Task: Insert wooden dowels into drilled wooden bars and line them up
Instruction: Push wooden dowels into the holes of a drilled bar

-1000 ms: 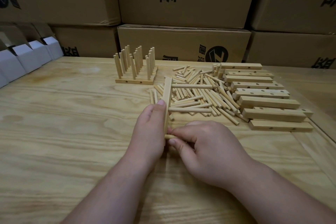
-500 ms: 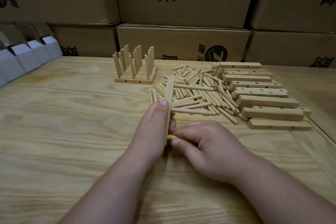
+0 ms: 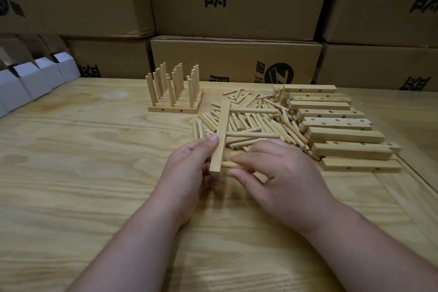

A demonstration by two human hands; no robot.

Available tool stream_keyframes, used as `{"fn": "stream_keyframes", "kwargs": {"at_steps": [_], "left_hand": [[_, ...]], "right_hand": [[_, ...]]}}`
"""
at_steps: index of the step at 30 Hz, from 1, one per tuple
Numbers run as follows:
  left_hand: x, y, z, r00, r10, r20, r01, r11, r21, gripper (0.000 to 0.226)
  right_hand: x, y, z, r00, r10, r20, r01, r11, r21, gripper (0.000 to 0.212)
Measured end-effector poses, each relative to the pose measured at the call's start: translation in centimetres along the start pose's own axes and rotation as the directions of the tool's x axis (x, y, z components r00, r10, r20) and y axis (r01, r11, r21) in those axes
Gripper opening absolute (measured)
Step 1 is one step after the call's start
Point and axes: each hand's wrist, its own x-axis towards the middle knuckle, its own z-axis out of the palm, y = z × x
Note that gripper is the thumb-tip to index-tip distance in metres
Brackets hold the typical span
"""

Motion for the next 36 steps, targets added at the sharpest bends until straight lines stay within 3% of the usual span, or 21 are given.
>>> {"fn": "stream_keyframes", "kwargs": {"at_steps": [4, 8, 10, 13, 16, 21, 26, 30, 33, 36], "left_hand": [[0.4, 0.3, 0.1, 0.992, -0.048, -0.120, 0.036, 0.994, -0.105, 0.025], [0.6, 0.4, -0.1, 0.985, -0.090, -0.147, 0.063, 0.982, -0.179, 0.031], [0.5, 0.4, -0.2, 0.989, -0.090, -0.121, 0.068, 0.982, -0.176, 0.034], [0.3, 0.6, -0.2, 0.996, -0.082, -0.047, 0.073, 0.983, -0.166, 0.018], [0.2, 0.7, -0.3, 0.994, -0.109, 0.020, 0.111, 0.978, -0.179, 0.030], [0.1, 0.8, -0.2, 0.978, -0.181, 0.106, 0.198, 0.962, -0.189, 0.026], [-0.1, 1.1, -0.3, 0.939, -0.277, 0.202, 0.313, 0.933, -0.176, 0.022], [0.0, 1.2, 0.0, 0.941, -0.305, 0.145, 0.334, 0.905, -0.264, 0.016], [0.1, 1.0, 0.3, 0.944, -0.317, 0.088, 0.328, 0.884, -0.332, 0.015], [0.1, 0.7, 0.6, 0.951, -0.299, 0.081, 0.309, 0.895, -0.322, 0.038]], "right_hand": [[-0.2, 0.0, 0.0, 0.978, 0.168, -0.125, -0.128, 0.953, 0.275, 0.031], [-0.5, 0.5, 0.1, 0.893, 0.395, -0.216, -0.265, 0.850, 0.456, 0.037], [-0.6, 0.9, 0.3, 0.834, 0.509, -0.215, -0.357, 0.793, 0.493, 0.030], [-0.4, 1.7, 0.4, 0.786, 0.582, -0.208, -0.440, 0.763, 0.475, 0.017], [-0.1, 2.2, 0.5, 0.799, 0.581, -0.152, -0.467, 0.760, 0.451, 0.037], [0.0, 1.8, 0.7, 0.826, 0.554, -0.100, -0.460, 0.767, 0.448, 0.051], [-0.2, 1.9, 0.5, 0.822, 0.567, 0.056, -0.526, 0.717, 0.458, 0.040], [0.0, 1.8, 0.4, 0.798, 0.592, 0.110, -0.562, 0.667, 0.489, 0.027], [0.1, 1.5, 0.2, 0.848, 0.511, 0.140, -0.521, 0.756, 0.397, 0.027], [-0.1, 1.4, 0.5, 0.846, 0.514, 0.141, -0.528, 0.773, 0.351, 0.026]]}}
